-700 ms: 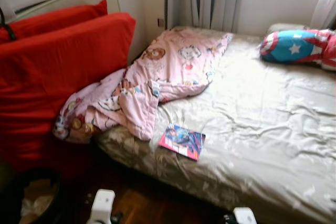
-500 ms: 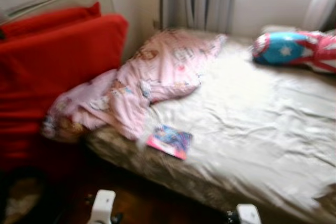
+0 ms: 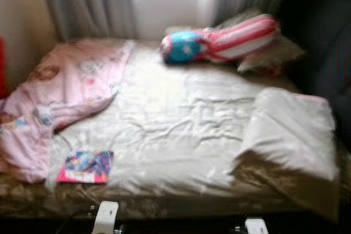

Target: Clean up the room

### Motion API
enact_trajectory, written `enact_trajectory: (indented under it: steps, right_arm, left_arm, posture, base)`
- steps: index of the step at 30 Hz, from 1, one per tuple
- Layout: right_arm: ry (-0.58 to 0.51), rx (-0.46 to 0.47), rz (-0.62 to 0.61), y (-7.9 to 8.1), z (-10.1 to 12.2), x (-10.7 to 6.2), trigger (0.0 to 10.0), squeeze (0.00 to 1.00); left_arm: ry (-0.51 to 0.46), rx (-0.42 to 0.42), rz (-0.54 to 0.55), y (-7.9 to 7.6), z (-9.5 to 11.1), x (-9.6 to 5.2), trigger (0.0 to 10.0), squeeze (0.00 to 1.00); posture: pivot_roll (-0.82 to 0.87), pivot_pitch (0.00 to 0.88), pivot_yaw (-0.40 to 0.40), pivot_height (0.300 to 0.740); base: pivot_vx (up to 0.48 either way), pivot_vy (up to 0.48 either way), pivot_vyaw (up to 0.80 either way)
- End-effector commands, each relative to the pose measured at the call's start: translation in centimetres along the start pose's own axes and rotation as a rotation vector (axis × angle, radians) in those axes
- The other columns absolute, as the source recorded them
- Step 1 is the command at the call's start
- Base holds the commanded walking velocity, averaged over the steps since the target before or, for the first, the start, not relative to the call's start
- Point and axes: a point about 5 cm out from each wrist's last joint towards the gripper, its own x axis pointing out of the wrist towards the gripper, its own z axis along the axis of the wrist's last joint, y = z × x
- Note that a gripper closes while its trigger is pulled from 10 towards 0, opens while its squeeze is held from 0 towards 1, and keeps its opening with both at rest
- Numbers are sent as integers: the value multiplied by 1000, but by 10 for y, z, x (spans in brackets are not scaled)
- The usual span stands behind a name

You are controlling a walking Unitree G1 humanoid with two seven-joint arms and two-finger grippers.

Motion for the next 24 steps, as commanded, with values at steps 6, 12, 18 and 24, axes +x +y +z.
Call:
enact_trajectory:
  steps: [6,12,18,24]
  right_arm:
    - [-39,-10,-19,-7,12,1,10000,0]
    - [-43,-10,-20,-7,13,1,10000,0]
    - [-45,-9,-20,-7,13,1,10000,0]
    - [-47,-8,-21,-7,14,1,10000,0]
  left_arm:
    - [16,10,-10,-3,-3,0,10000,0]
    - [15,10,-12,-3,-3,0,10000,0]
    - [14,10,-13,-4,-3,0,10000,0]
    - [13,10,-14,-4,-2,0,10000,0]
  posture:
    - [-20,0,1,740]
    - [-20,0,0,740]
    - [-21,0,0,740]
    - [-23,0,0,740]
  base:
    - [0,-341,0]
    - [0,-342,0]
    - [0,-341,0]
    - [0,-340,0]
